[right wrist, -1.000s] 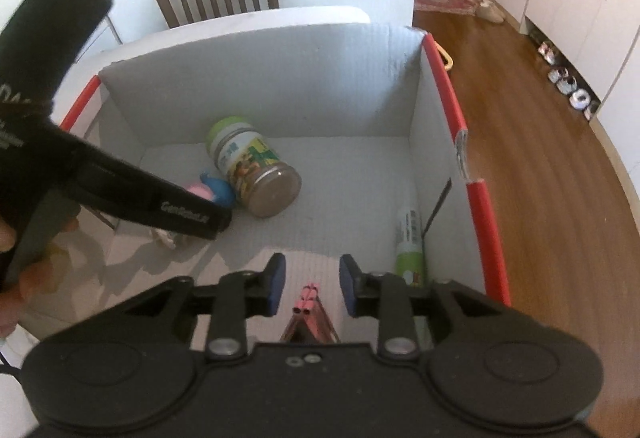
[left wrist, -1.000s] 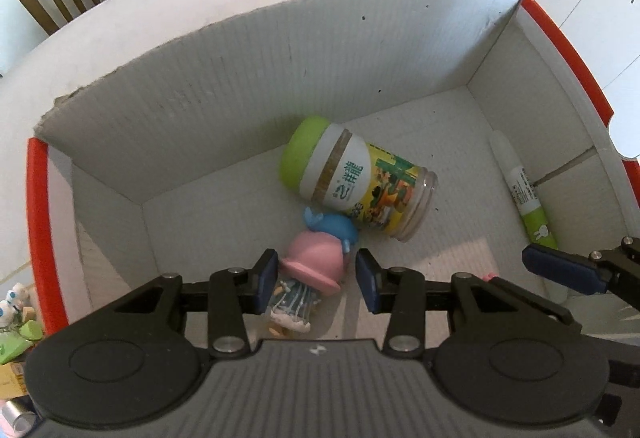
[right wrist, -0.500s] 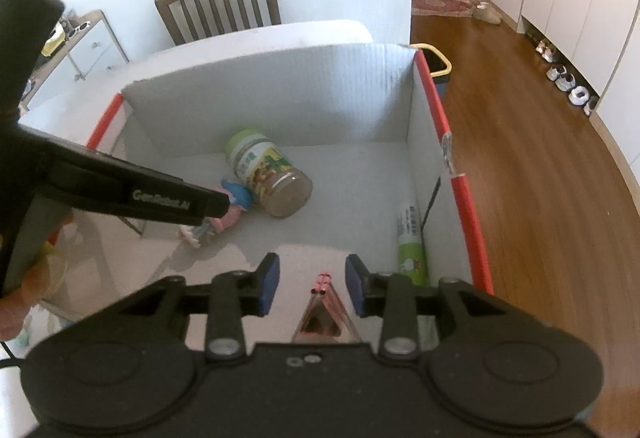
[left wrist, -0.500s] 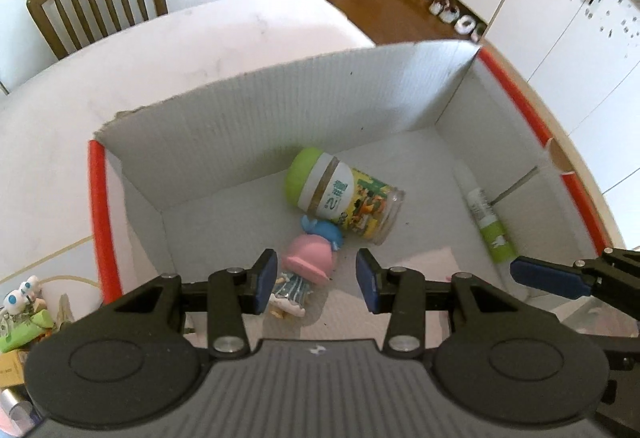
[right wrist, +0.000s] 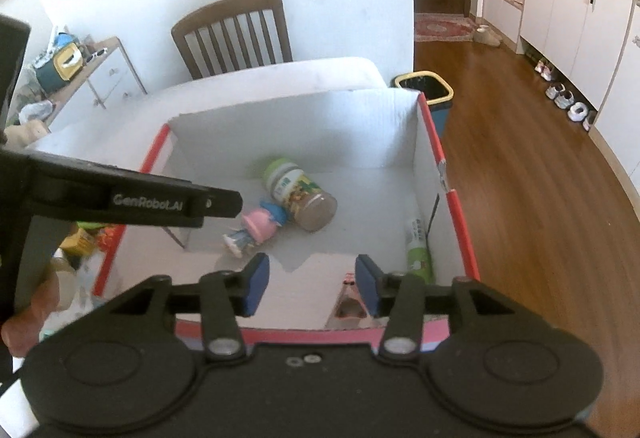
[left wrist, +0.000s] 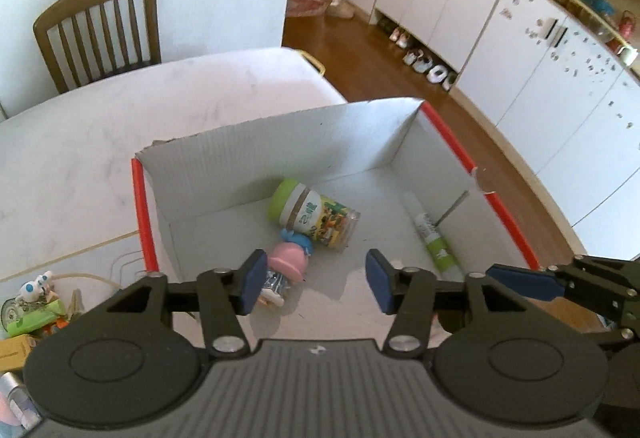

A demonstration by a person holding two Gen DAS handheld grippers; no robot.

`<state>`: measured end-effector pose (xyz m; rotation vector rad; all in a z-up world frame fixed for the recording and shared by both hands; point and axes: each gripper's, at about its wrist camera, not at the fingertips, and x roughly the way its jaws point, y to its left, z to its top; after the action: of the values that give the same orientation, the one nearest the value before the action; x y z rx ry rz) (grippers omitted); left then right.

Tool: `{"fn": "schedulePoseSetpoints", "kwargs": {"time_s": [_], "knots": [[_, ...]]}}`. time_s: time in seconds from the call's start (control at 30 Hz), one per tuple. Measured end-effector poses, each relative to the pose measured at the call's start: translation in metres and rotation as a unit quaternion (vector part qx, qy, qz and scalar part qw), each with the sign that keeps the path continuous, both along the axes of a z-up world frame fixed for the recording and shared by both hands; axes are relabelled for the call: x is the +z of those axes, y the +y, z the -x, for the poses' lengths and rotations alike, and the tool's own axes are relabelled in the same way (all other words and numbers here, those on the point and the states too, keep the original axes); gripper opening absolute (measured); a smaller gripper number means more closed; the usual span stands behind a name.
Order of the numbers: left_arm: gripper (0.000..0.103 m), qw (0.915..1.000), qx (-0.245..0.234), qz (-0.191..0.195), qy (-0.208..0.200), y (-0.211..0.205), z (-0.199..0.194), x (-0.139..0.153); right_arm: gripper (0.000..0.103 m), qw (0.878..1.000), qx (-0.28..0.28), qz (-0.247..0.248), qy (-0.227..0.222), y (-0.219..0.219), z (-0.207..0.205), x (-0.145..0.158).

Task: Organize rigid objects
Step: 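Open both tools to release the doll and clip inside the box, then move both tools back toward the pink heart box on the table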

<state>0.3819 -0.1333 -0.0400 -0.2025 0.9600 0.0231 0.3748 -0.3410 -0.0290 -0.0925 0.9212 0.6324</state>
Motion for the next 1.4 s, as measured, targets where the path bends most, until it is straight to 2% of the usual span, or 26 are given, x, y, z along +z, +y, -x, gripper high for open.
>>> {"fn": "schedulePoseSetpoints", "kwargs": {"time_s": [0.2, 0.37, 0.47, 0.57, 0.63, 0.7, 0.93, 1.03, 1.17, 1.4], "knots": [[0.055, 0.9997, -0.011, 0.000, -0.022, 0.005, 0.025, 0.011, 0.060, 1.000, 0.000, -0.005, -0.017, 0.002, 0.018, 0.012], [0.057, 0.9994, -0.007, 0.004, -0.034, 0.018, 0.047, 0.018, 0.064, 0.999, 0.000, -0.008, -0.031, 0.007, 0.034, 0.019], [0.063, 0.9991, -0.005, 0.008, -0.042, 0.026, 0.060, 0.020, 0.066, 0.999, -0.001, -0.010, -0.035, 0.011, 0.043, 0.023], [0.064, 0.9987, -0.004, 0.010, -0.050, 0.035, 0.075, 0.024, 0.073, 0.999, -0.001, -0.014, -0.039, 0.016, 0.054, 0.026], [0.065, 0.9984, -0.002, 0.010, -0.056, 0.042, 0.086, 0.026, 0.074, 0.999, -0.001, -0.017, -0.041, 0.019, 0.061, 0.028], [0.070, 0.9981, -0.001, 0.010, -0.062, 0.049, 0.097, 0.028, 0.079, 0.999, 0.002, -0.019, -0.046, 0.023, 0.071, 0.030], [0.074, 0.9969, -0.006, -0.002, -0.078, 0.073, 0.136, 0.035, 0.086, 0.998, 0.013, -0.029, -0.053, 0.044, 0.103, 0.030], [0.083, 0.9964, -0.008, -0.011, -0.084, 0.084, 0.153, 0.038, 0.089, 0.998, 0.018, -0.036, -0.057, 0.057, 0.117, 0.030], [0.083, 0.9956, -0.006, -0.010, -0.093, 0.102, 0.171, 0.041, 0.096, 0.997, 0.027, -0.052, -0.057, 0.072, 0.135, 0.030], [0.086, 0.9934, -0.007, -0.007, -0.114, 0.140, 0.201, 0.044, 0.099, 0.995, 0.045, -0.061, -0.063, 0.106, 0.164, 0.027]]}}
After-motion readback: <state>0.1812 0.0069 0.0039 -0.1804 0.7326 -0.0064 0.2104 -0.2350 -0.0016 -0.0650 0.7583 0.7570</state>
